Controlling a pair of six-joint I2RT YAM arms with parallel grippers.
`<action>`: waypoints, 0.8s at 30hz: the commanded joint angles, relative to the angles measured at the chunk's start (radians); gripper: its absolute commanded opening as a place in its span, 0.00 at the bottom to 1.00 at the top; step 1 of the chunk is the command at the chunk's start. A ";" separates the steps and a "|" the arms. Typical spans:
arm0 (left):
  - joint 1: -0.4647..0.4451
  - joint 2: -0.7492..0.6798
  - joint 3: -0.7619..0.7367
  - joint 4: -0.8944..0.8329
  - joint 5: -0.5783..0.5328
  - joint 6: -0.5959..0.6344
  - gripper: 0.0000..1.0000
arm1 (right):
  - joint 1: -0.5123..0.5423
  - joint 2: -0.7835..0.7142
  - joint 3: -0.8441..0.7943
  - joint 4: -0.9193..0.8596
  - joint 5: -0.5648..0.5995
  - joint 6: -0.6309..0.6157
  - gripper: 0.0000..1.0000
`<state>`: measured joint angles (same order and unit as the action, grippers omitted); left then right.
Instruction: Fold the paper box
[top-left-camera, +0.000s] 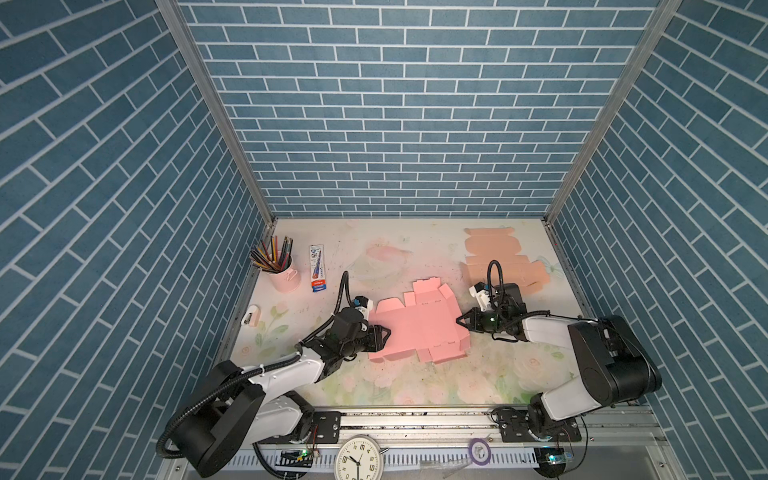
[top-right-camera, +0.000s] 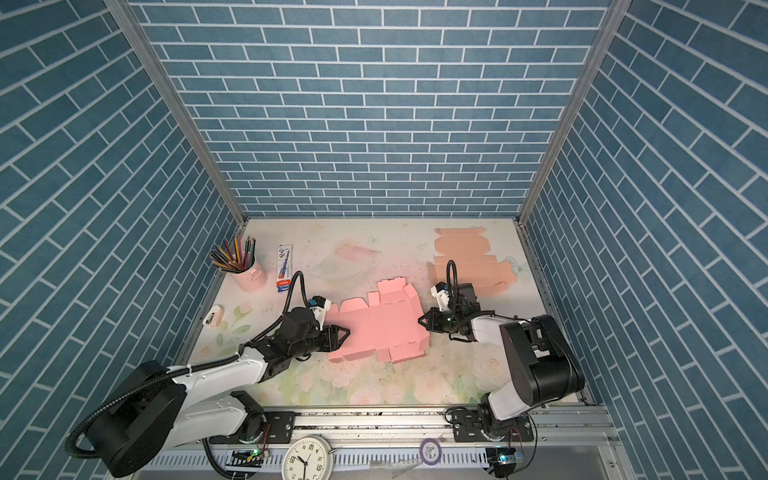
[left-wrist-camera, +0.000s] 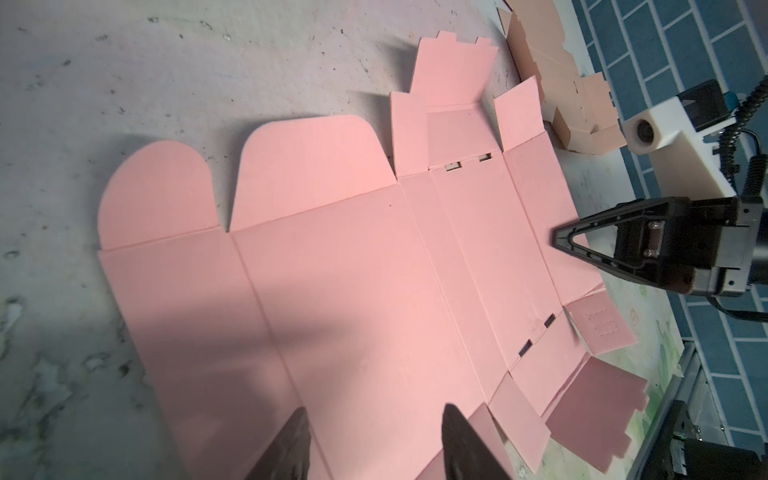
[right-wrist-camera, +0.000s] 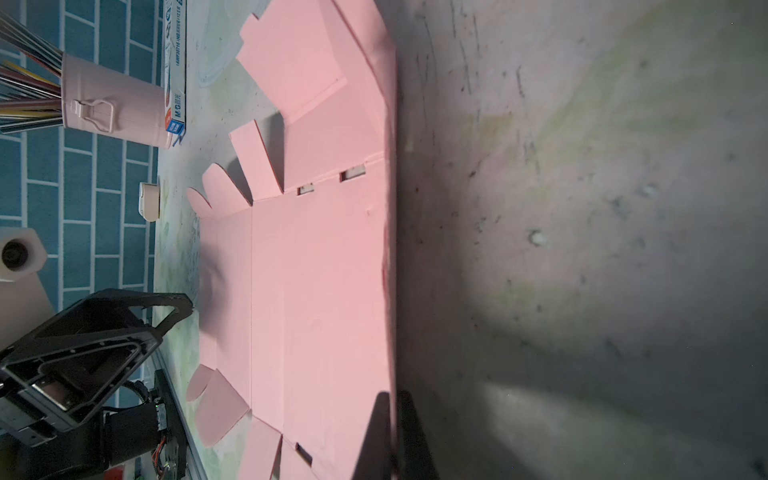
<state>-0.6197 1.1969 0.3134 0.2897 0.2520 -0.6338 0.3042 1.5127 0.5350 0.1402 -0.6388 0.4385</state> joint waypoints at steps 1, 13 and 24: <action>0.004 -0.023 0.008 -0.016 -0.001 0.024 0.51 | 0.014 -0.049 0.055 -0.101 0.051 -0.072 0.01; 0.004 0.089 0.199 0.005 0.054 0.078 0.10 | 0.140 -0.160 0.198 -0.355 0.257 -0.180 0.00; 0.006 0.386 0.522 0.084 0.097 0.098 0.00 | 0.180 -0.229 0.207 -0.388 0.280 -0.210 0.00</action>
<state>-0.6193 1.5234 0.7647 0.3370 0.3225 -0.5560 0.4740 1.3067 0.7231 -0.2111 -0.3729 0.2783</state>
